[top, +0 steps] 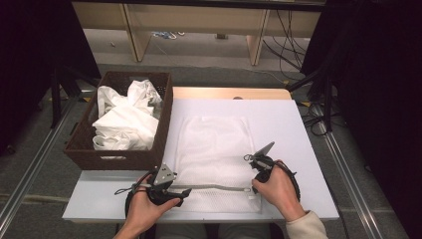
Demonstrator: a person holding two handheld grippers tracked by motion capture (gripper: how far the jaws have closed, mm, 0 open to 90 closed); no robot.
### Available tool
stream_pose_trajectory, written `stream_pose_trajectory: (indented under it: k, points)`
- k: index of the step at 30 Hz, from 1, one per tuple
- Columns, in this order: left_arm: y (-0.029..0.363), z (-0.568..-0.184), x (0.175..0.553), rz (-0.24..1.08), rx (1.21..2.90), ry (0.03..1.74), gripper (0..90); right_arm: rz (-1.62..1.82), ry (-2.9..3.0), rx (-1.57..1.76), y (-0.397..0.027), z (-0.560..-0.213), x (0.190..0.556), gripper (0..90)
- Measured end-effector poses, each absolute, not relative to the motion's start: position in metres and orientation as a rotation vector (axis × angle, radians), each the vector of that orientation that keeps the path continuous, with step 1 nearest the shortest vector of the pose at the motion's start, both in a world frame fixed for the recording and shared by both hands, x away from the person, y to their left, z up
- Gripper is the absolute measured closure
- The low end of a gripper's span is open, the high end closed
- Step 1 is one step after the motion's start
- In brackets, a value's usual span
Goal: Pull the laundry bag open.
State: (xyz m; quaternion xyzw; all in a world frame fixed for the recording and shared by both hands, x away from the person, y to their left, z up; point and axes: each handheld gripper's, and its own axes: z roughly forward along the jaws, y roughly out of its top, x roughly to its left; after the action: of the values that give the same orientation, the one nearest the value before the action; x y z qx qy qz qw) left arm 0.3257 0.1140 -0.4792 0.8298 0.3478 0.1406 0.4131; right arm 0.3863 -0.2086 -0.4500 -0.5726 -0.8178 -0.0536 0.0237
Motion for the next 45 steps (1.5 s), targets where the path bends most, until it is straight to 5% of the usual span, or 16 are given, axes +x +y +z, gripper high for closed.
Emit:
stream_pose_trajectory:
  k: [6,45]
  points:
    - [0.112,-0.480,0.326,0.342,2.073,0.864,25.6,-0.175,-2.538,-1.725,-0.208,-0.450,0.388,86.4]
    - [0.036,-0.456,0.344,0.206,2.038,0.570,21.9,-0.320,-2.599,-1.686,-0.202,-0.409,0.384,86.9]
